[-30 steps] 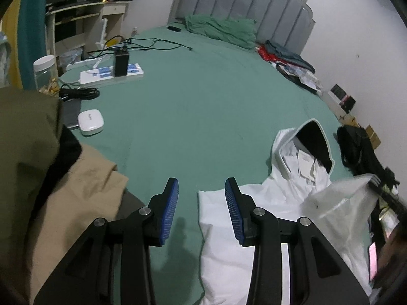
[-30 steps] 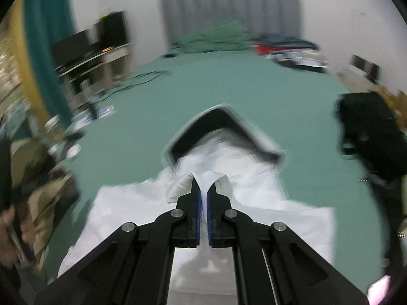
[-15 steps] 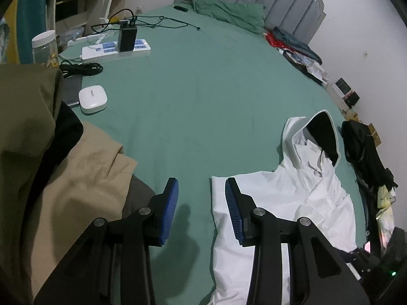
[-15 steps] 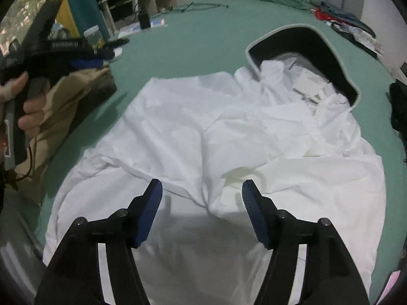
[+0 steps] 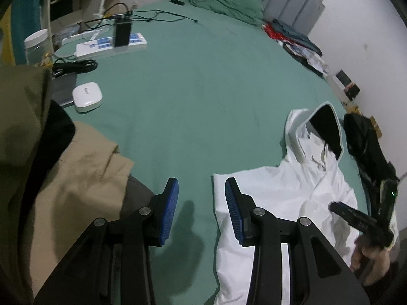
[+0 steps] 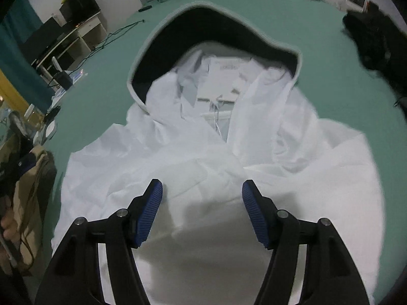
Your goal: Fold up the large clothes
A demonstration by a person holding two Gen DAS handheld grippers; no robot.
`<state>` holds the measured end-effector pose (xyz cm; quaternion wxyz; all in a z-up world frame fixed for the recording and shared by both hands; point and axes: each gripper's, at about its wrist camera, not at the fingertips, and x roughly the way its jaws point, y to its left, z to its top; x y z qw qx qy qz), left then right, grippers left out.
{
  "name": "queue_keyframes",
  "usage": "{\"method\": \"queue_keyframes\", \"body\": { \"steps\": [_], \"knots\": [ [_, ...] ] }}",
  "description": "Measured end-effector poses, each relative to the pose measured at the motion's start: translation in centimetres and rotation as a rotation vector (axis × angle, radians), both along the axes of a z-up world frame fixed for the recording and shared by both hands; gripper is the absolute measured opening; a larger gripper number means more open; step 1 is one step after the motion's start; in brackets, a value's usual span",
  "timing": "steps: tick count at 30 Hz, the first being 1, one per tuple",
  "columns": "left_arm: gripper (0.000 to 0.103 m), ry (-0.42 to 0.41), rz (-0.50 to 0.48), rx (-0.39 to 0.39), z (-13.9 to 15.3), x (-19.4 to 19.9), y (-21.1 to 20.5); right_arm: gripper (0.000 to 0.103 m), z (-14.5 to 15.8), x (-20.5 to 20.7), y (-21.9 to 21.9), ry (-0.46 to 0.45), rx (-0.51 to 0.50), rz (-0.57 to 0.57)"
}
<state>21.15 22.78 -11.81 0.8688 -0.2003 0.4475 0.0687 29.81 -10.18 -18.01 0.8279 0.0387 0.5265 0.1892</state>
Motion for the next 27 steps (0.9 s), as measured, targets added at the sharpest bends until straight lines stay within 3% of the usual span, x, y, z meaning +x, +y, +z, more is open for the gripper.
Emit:
{"method": "queue_keyframes", "body": {
  "steps": [1, 2, 3, 4, 8, 13, 17, 20, 22, 25, 27],
  "knots": [
    [0.041, 0.002, -0.005, 0.012, 0.0, 0.1, -0.2, 0.065, -0.4, 0.3, 0.1, 0.005, 0.008, 0.010],
    [0.041, 0.004, -0.003, 0.024, 0.0, 0.1, -0.4, 0.053, -0.8, 0.4, 0.4, 0.002, 0.010, 0.023],
    [0.041, 0.005, 0.007, 0.042, 0.0, 0.1, -0.5, 0.017, -0.7, 0.5, 0.7, -0.009, 0.006, 0.033],
    [0.041, 0.007, 0.020, 0.057, 0.0, 0.1, -0.6, 0.005, -0.6, 0.5, 0.9, -0.022, -0.007, 0.043],
    [0.041, 0.004, 0.031, 0.086, 0.0, -0.2, -0.9, 0.006, 3.4, -0.8, 1.5, -0.155, -0.036, 0.040],
    [0.041, -0.023, 0.031, 0.084, 0.6, -0.9, -1.0, 0.006, 11.7, -2.5, 2.8, -0.392, -0.061, 0.033],
    [0.041, -0.050, 0.052, 0.073, 1.4, -1.5, -0.4, 0.006, 16.3, -4.2, 6.5, -0.521, -0.065, 0.091],
    [0.041, -0.073, 0.066, 0.061, 1.8, -1.9, 0.3, 0.007, 15.7, -5.6, 10.5, -0.548, -0.113, 0.161],
    [0.041, -0.078, 0.082, 0.070, 1.8, -2.1, 0.7, 0.007, 13.7, -6.4, 12.4, -0.501, -0.101, 0.194],
    [0.041, -0.050, 0.094, 0.052, 1.2, -2.1, 1.3, 0.010, 9.3, -7.8, 15.2, -0.375, -0.063, 0.284],
    [0.041, -0.036, 0.092, 0.032, 0.6, -2.0, 1.5, 0.020, 5.9, -8.8, 16.4, -0.245, -0.007, 0.356]
  ]
}}
